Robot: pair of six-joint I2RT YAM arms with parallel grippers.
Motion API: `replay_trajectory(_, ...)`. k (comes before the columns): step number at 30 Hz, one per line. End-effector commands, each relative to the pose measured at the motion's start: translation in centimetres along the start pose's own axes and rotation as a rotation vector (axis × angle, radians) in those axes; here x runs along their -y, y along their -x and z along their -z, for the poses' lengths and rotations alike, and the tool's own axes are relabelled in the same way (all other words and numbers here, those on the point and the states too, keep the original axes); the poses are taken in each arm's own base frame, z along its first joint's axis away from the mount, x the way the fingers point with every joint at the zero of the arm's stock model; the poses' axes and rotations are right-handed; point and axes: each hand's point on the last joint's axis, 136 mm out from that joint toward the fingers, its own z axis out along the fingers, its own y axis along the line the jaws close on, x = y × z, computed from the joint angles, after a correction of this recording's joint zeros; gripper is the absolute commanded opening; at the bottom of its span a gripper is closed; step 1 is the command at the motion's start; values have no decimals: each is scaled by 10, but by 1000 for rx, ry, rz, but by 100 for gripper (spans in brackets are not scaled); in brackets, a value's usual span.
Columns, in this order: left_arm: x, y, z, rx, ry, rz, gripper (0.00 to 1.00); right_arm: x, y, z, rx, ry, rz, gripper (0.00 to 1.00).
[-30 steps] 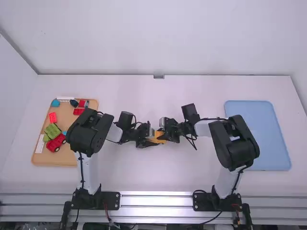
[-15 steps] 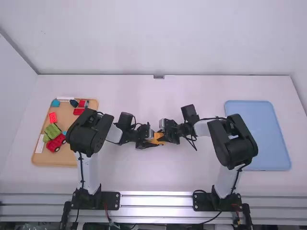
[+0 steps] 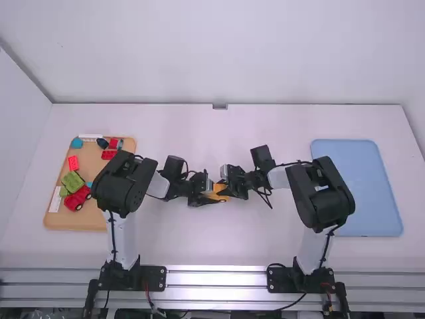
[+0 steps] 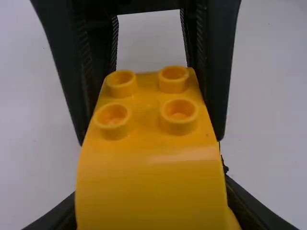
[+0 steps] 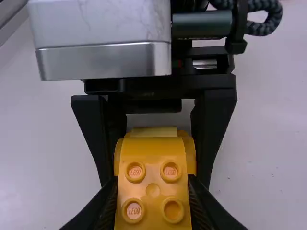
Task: Assemble lego blocks to make yellow taxi
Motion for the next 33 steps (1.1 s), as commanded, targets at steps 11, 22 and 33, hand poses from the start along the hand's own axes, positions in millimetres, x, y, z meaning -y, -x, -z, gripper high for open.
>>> replay_trajectory(11,10,-18,-3,-60,-4,53,42,-3,-11,-20,-103,4,19,23)
replay_trajectory(22,9,-18,-3,-60,-2,52,42,-6,-40,-14,-248,-12,50,12)
replay_trajectory(33,6,-17,-3,-61,0,51,42,-6,-47,-14,-295,-18,54,15)
